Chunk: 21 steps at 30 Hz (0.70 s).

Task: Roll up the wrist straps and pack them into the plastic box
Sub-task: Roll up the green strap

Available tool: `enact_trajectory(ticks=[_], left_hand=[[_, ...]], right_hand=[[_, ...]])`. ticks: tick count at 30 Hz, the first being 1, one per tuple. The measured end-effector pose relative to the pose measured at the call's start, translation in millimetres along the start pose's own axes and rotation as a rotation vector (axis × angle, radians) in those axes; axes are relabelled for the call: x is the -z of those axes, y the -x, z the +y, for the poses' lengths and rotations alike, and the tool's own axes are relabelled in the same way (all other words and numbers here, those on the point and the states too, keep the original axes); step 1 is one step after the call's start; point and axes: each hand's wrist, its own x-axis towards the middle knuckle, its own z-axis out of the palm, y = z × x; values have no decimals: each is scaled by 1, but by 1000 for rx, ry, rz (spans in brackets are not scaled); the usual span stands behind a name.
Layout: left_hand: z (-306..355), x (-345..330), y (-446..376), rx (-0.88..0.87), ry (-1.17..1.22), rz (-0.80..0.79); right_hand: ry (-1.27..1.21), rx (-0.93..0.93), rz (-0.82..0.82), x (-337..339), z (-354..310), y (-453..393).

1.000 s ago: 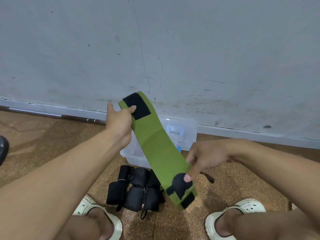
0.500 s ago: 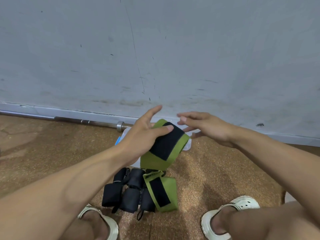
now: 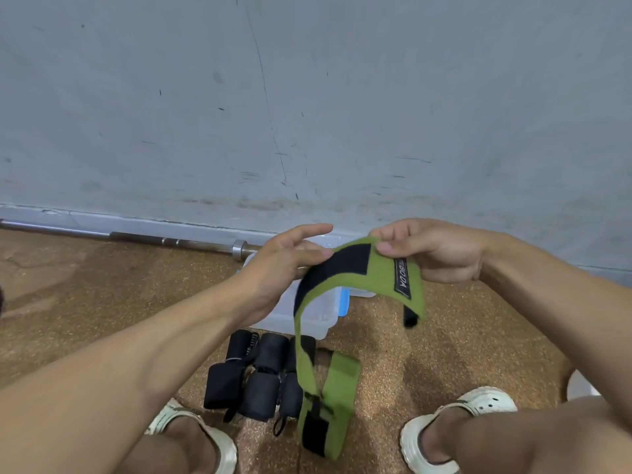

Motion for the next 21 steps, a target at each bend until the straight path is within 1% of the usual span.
enact_trajectory(ticks=[2,3,5,7,8,10,12,14,15,17,21], left_hand=[[1,-1,-1,-74,-34,90],[2,-2,0,-112,-28,100],[5,-7,5,-161,-7,79],[5,-12,10,-208,-74,50],[4,-15,13,-232,-124,41],[2,-18,15,-262,-171,84],[3,-18,14,-277,-127,118],[5,-18,13,-266,-38,127],[6,-18,13,-258,-15,136],[7,-18,12,-247,-16,152],[10,-21,12,-231,-19,177]], right_hand=[[-56,77,107,-9,-6,-2],[-59,104,182,-15,-7,-4],[-55,111,361,-26,-9,-9],[-24,92,472,-33,-11,-11],[1,83,496,-35,-11,-12],[0,89,509,-38,-13,-10],[-40,117,484,-38,-18,-6],[-23,145,431,-40,-22,1],[17,152,420,-41,-22,2],[155,184,454,-44,-22,3],[619,254,644,-46,-26,4]])
